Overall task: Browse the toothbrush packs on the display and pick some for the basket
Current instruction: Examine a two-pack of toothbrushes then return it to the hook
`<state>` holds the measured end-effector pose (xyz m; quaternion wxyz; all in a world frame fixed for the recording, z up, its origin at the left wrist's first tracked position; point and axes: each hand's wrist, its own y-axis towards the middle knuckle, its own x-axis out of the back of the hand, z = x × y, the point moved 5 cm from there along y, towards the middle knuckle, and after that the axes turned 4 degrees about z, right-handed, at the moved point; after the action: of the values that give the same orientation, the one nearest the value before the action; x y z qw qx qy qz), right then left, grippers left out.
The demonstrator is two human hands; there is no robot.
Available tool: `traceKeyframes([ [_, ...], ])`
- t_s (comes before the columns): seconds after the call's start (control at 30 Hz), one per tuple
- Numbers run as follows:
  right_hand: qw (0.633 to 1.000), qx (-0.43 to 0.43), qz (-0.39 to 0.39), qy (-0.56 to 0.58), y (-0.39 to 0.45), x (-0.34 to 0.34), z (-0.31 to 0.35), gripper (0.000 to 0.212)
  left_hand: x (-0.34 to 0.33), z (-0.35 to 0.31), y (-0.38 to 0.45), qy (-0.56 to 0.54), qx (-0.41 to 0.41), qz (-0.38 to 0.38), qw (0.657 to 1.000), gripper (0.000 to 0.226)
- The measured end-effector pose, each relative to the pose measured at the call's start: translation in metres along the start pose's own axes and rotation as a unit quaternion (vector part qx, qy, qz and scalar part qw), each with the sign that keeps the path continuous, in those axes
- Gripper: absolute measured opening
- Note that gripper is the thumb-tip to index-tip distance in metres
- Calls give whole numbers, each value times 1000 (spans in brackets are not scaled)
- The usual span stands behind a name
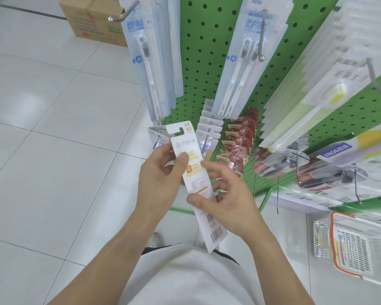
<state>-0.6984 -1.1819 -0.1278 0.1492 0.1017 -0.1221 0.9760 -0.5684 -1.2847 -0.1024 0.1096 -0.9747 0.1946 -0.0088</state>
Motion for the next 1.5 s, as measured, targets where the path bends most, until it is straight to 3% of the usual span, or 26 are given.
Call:
traceKeyframes([
  [0.87, 999, 22, 1, 38, -2, 5, -1, 59, 1, -3, -7, 30, -25, 22, 999, 37],
  [1.1, 998, 26, 33, 41, -8, 1, 0, 68, 13, 4, -2, 14, 15, -29, 999, 11],
  [1.3, 998, 7, 63, 10, -11, -8, -5, 87, 15, 12, -2, 29, 40, 12, 999, 18],
  [1.5, 999, -8, 51, 18, -14, -4, -11, 67, 11, 18, -8, 61, 69, 86, 992, 41],
])
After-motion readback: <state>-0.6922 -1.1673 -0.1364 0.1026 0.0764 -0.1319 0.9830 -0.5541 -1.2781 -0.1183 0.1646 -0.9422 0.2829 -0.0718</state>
